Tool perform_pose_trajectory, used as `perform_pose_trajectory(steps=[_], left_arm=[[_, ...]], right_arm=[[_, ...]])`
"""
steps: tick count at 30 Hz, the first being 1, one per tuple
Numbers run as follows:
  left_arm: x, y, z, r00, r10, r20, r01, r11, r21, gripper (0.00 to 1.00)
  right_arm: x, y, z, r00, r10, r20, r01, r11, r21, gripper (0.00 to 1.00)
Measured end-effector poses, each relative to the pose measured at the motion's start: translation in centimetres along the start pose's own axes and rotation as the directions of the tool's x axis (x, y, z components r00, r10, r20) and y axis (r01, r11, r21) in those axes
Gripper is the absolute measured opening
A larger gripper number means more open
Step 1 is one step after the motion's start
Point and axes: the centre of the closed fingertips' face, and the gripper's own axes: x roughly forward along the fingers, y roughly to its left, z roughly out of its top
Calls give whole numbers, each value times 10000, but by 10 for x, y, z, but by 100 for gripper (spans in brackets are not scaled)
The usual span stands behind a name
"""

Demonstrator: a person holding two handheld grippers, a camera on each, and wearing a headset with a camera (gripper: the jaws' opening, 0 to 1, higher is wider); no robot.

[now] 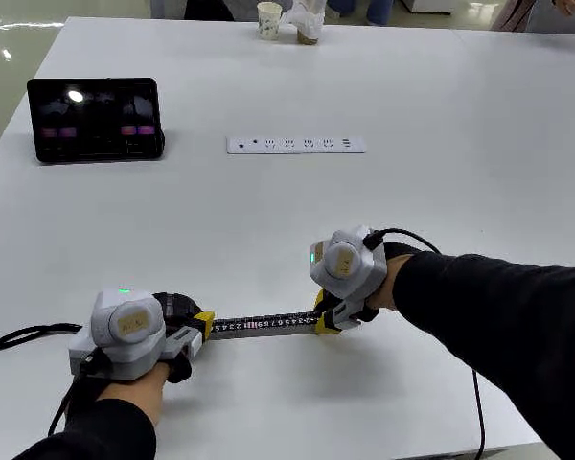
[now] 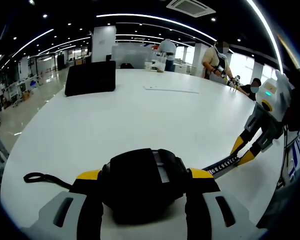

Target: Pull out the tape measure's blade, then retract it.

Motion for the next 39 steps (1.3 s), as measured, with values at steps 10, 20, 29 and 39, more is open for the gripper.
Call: perform_pose_trajectory(steps=[10,20,29,39], left_arm=[[0,0,0,10000,7,1,-7,10000,15,62],[0,0,-1,10000,12,-86,-12,10000,10,62],[-1,0,0,10000,20,-63,-19,10000,16,62],[-1,-1,0,10000,-5,-86,5,10000,13,61]], right_arm=[[2,0,4,10000,1,65,-1,10000,16,11],[4,1,10,9999,26,123,-25,10000,-40,11],[6,1,15,9996,80,274,-77,9999,-96,11],[9,2,21,9996,139,242,-137,9999,-94,11]])
